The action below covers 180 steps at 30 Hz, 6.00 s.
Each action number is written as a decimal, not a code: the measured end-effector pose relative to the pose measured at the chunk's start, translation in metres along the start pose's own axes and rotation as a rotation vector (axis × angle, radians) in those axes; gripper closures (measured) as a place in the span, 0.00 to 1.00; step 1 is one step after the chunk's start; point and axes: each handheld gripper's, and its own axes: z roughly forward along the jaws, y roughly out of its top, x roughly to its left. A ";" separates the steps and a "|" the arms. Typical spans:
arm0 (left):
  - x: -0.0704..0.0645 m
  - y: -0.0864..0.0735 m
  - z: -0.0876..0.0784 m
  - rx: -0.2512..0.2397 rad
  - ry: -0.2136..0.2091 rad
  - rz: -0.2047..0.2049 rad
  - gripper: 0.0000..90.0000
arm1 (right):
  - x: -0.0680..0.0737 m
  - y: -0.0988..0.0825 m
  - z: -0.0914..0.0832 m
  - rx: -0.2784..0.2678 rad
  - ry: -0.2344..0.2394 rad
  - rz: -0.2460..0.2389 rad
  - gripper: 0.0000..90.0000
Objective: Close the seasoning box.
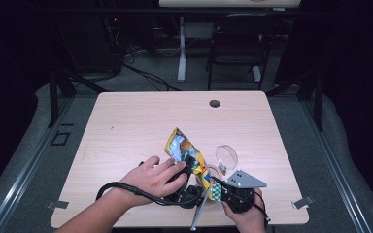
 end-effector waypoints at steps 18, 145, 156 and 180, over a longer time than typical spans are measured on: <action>-0.003 -0.005 0.000 -0.003 -0.017 -0.054 0.95 | 0.001 0.000 0.000 -0.005 -0.008 0.002 0.98; -0.096 -0.080 0.045 -0.162 -0.398 -1.089 0.95 | 0.011 0.027 0.025 -0.143 0.056 -0.030 1.00; -0.102 -0.086 0.047 -0.183 -0.420 -1.153 0.96 | 0.012 0.027 0.028 -0.143 0.068 -0.042 0.98; -0.107 -0.099 0.052 -0.245 -0.485 -1.282 0.97 | 0.012 0.019 0.022 -0.157 0.088 -0.038 0.79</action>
